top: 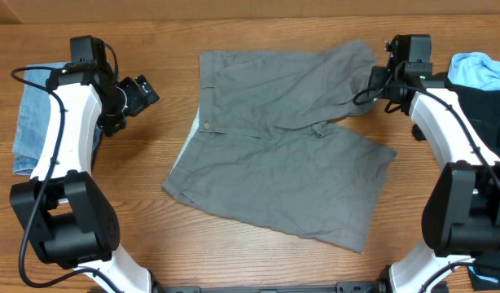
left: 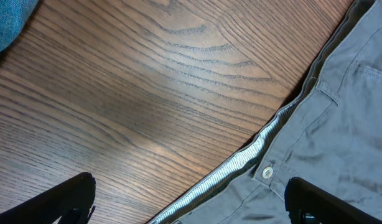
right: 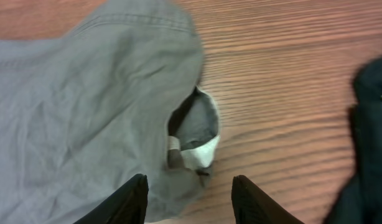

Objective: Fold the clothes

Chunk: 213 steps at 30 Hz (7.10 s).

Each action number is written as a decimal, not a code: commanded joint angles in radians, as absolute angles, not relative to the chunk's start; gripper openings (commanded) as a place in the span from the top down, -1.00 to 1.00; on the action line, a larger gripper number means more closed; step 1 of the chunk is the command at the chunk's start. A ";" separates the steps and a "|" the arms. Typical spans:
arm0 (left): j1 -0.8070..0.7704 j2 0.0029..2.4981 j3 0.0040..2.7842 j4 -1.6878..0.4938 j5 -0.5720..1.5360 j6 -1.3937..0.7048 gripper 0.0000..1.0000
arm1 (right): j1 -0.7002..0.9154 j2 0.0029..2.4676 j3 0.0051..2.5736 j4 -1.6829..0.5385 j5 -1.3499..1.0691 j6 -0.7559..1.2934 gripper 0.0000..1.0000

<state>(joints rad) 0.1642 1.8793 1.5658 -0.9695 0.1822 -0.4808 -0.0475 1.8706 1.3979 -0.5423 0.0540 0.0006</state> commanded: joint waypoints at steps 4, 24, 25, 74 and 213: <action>0.163 1.866 1.571 -0.968 0.176 -0.501 -1.00 | -0.051 1.955 1.393 -0.535 -0.062 -0.087 0.05; 0.163 1.866 1.571 -0.968 0.176 -0.501 -1.00 | -0.052 1.984 1.502 -0.505 0.041 -0.075 0.92; 0.163 1.866 1.571 -0.968 0.176 -0.502 -1.00 | -0.052 1.984 1.502 -0.495 0.041 -0.075 0.92; 0.163 1.866 1.571 -0.968 0.176 -0.502 -1.00 | -0.293 1.973 1.578 -0.822 -0.171 -0.144 -0.68; 0.163 1.866 1.571 -0.968 0.176 -0.502 -1.00 | -0.224 2.101 2.240 -1.560 -0.099 0.105 -0.15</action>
